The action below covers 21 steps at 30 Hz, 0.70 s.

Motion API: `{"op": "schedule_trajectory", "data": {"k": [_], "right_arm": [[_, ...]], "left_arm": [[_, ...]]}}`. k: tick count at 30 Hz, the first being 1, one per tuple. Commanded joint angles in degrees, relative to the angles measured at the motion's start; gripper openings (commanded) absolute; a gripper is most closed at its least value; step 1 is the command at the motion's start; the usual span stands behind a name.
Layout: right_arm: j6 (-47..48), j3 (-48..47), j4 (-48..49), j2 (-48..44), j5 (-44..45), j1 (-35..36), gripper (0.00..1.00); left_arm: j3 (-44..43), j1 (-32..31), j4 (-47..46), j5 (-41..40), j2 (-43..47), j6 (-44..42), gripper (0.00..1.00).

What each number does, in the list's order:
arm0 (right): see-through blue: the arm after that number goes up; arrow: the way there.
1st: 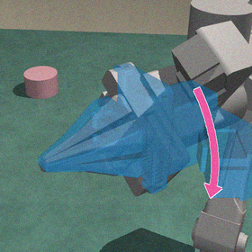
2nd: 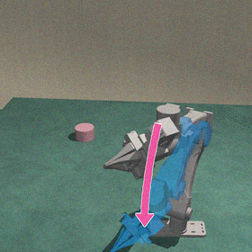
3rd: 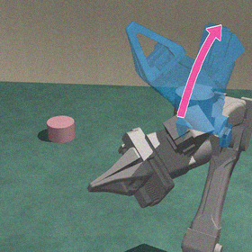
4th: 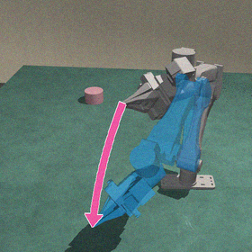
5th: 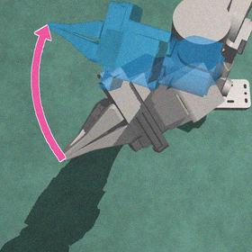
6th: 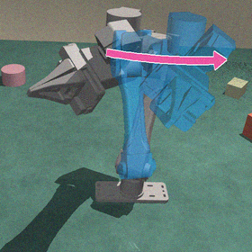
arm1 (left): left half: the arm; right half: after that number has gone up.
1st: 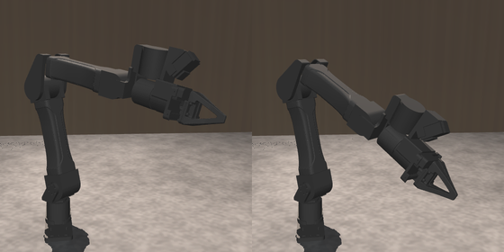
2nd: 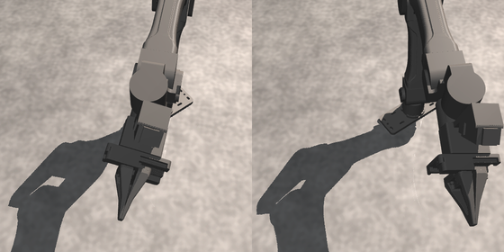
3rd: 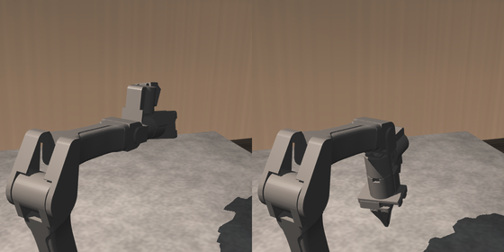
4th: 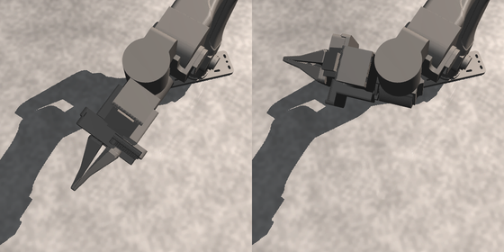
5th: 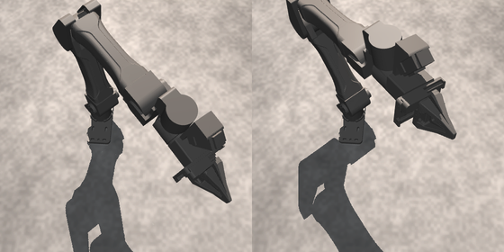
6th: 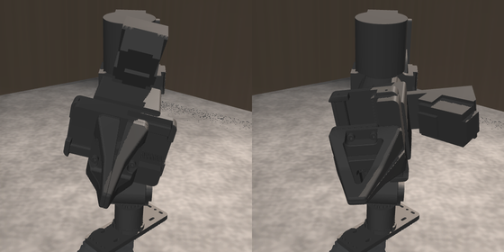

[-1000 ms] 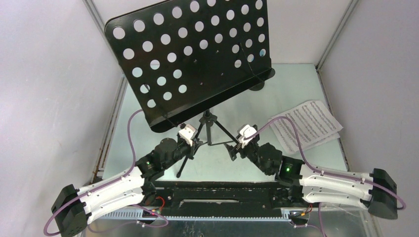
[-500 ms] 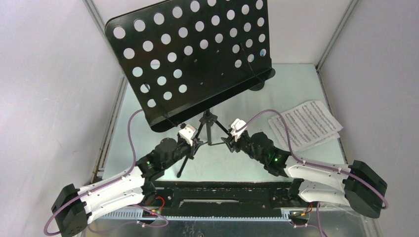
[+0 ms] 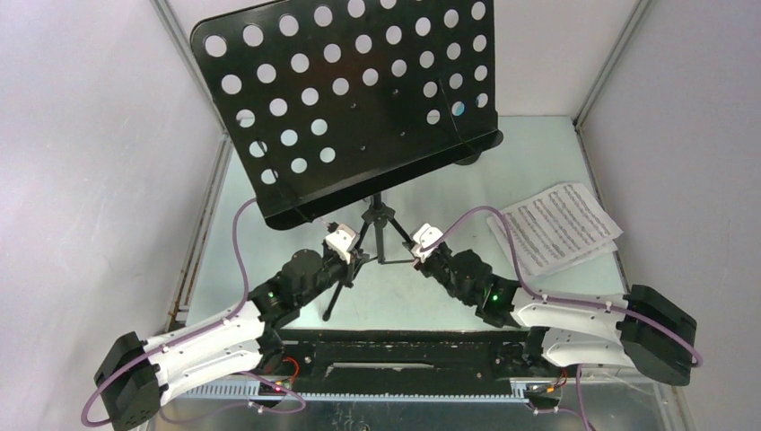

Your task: Pack up the instrument practice props

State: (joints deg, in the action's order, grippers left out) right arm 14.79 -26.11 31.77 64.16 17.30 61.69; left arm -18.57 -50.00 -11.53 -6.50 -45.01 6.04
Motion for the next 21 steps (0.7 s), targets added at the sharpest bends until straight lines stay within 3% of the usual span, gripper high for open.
{"op": "schedule_trajectory", "data": {"k": [1,12,21], "right_arm": [[0.9,-2.5,22.6,1.2,-1.6,6.9,0.0],[12.9,-2.1,46.5,10.9,2.4,11.0,0.0],[10.7,-2.1,46.6,11.4,2.3,11.1,0.0]], "left_arm": [[-6.4,-1.0,-9.1,4.6,-1.1,1.0,0.0],[-11.0,-1.7,-9.3,4.9,-0.9,-0.2,0.0],[-12.9,-1.8,-8.2,5.1,-1.2,-1.6,0.0]]}}
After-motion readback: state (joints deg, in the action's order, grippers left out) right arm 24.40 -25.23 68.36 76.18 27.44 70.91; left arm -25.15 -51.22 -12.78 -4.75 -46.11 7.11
